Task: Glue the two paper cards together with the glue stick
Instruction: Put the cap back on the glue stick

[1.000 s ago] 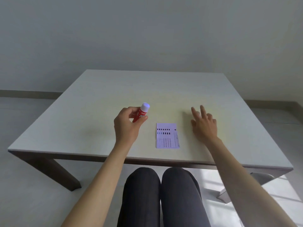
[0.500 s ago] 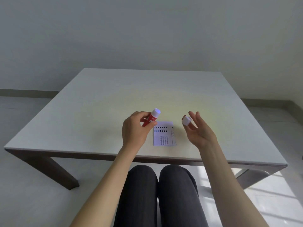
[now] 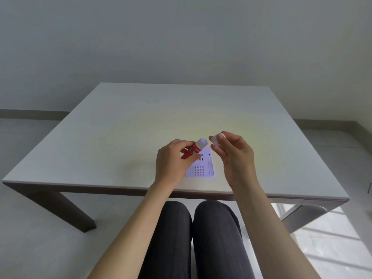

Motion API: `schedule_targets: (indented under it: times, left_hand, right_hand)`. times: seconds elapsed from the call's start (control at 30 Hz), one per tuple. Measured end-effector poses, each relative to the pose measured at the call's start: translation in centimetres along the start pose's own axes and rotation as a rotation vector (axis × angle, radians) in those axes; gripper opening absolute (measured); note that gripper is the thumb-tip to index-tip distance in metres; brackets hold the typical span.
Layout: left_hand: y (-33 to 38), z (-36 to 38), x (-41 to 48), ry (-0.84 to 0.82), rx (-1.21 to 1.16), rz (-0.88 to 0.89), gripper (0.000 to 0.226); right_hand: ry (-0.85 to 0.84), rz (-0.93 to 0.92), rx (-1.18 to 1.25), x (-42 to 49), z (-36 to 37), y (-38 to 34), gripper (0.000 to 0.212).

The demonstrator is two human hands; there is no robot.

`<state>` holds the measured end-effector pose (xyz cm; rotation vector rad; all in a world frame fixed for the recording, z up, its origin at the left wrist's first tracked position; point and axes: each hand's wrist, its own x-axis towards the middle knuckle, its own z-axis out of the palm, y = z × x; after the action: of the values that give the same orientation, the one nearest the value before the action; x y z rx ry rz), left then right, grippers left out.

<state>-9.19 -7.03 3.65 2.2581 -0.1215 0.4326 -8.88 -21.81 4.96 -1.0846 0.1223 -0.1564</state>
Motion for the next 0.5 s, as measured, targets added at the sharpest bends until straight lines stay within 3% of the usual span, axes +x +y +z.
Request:
schedule_targets:
  times: [0.27, 0.5]
  left_hand:
    - [0.8, 0.0, -0.2, -0.021, 0.034, 0.052, 0.033]
    - [0.4, -0.7, 0.0, 0.048, 0.096, 0.079, 0.031]
  right_hand:
    - [0.056, -0.232, -0.276, -0.4, 0.9, 1.1, 0.013]
    - [-0.165, -0.402, -0.634, -0.7, -0.1, 1.1, 0.036]
